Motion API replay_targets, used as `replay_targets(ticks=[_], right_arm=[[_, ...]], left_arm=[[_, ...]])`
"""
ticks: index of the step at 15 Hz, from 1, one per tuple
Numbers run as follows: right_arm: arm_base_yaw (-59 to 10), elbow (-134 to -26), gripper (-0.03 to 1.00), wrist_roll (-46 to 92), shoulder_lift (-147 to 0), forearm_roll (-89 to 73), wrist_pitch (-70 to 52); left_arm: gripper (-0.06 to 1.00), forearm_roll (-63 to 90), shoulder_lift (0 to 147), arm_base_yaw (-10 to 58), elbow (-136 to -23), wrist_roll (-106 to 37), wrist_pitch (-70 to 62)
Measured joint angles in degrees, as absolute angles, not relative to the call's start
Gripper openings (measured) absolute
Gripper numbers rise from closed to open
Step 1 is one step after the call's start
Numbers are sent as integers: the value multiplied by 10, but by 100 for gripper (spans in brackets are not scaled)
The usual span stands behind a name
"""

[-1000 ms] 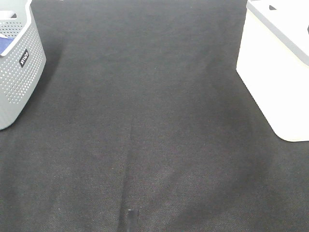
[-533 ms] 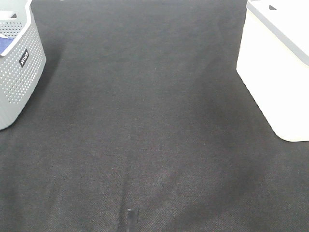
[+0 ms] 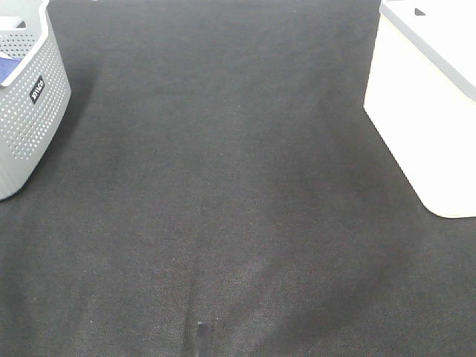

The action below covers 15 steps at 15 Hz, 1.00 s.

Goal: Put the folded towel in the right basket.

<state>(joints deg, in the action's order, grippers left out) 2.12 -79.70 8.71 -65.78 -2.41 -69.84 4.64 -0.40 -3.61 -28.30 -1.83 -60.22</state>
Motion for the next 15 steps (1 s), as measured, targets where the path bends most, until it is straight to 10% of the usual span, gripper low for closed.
replay_targets(ticks=[5,15], right_arm=[[21,-507,98,63,-319,-24,-700],[2,-344,98,30,-13,-7,-689]], left_arm=[[99,46,-4,-36,-283,-18,-602],[99,46,-4,-36,-283,-18,-602]])
